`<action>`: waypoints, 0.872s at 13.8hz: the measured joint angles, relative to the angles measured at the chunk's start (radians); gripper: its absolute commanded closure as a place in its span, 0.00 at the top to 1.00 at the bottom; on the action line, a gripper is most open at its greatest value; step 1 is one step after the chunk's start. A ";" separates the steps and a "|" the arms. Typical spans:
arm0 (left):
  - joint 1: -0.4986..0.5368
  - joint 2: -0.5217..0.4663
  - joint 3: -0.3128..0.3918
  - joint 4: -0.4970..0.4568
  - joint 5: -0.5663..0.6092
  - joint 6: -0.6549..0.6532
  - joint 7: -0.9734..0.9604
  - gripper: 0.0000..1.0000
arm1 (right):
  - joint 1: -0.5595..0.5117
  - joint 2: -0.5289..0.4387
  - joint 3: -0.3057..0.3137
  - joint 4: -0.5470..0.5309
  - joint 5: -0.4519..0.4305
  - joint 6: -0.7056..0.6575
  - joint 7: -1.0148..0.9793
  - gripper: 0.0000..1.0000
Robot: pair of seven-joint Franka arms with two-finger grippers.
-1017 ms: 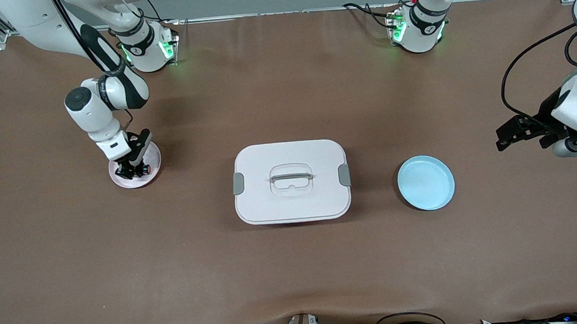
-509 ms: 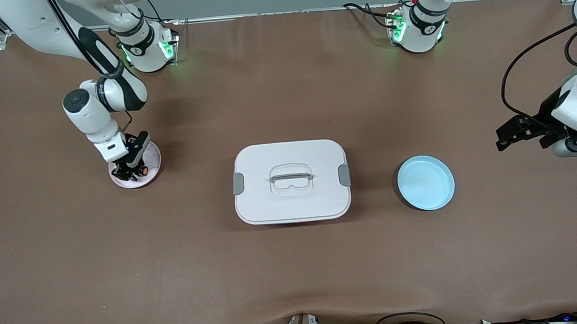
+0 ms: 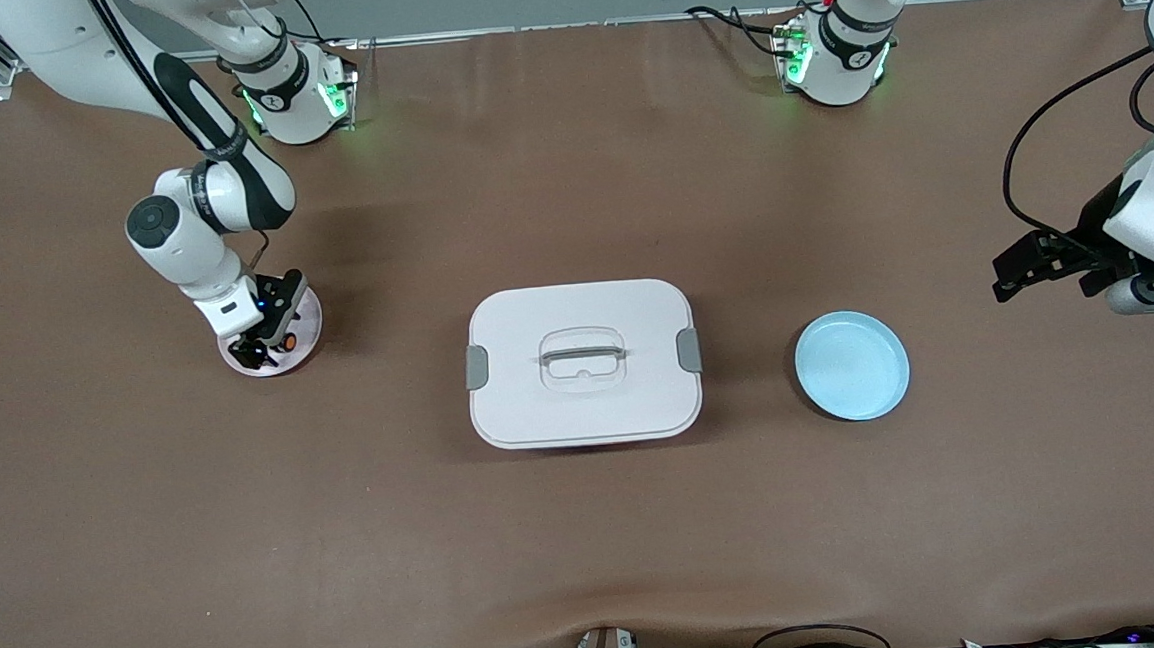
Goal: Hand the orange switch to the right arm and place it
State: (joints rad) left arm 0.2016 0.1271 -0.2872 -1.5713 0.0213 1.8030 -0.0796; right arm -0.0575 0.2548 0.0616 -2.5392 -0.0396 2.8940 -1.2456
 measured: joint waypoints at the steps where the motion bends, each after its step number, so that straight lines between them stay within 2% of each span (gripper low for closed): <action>1: 0.000 0.000 0.000 0.000 0.000 0.000 0.000 1.00 | 0.000 -0.032 0.001 0.021 0.008 -0.078 0.003 1.00; 4: 0.002 0.000 0.000 0.000 0.000 0.000 0.000 1.00 | 0.000 -0.134 0.007 0.125 0.104 -0.394 0.005 1.00; 7: 0.005 0.000 0.000 0.000 0.000 0.000 0.000 1.00 | -0.015 -0.186 -0.005 0.316 0.181 -0.731 0.049 1.00; 9: 0.006 0.000 0.000 0.000 0.000 0.000 0.000 1.00 | -0.046 -0.189 -0.011 0.430 0.181 -0.852 0.183 1.00; 12: 0.006 0.000 0.000 0.000 0.000 0.000 0.000 1.00 | -0.057 -0.188 -0.012 0.530 0.145 -0.897 0.383 1.00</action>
State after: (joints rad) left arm 0.2073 0.1271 -0.2872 -1.5712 0.0211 1.8029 -0.0796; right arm -0.1144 0.0669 0.0492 -2.0092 0.1056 1.9974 -0.8628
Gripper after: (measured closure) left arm 0.000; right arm 0.000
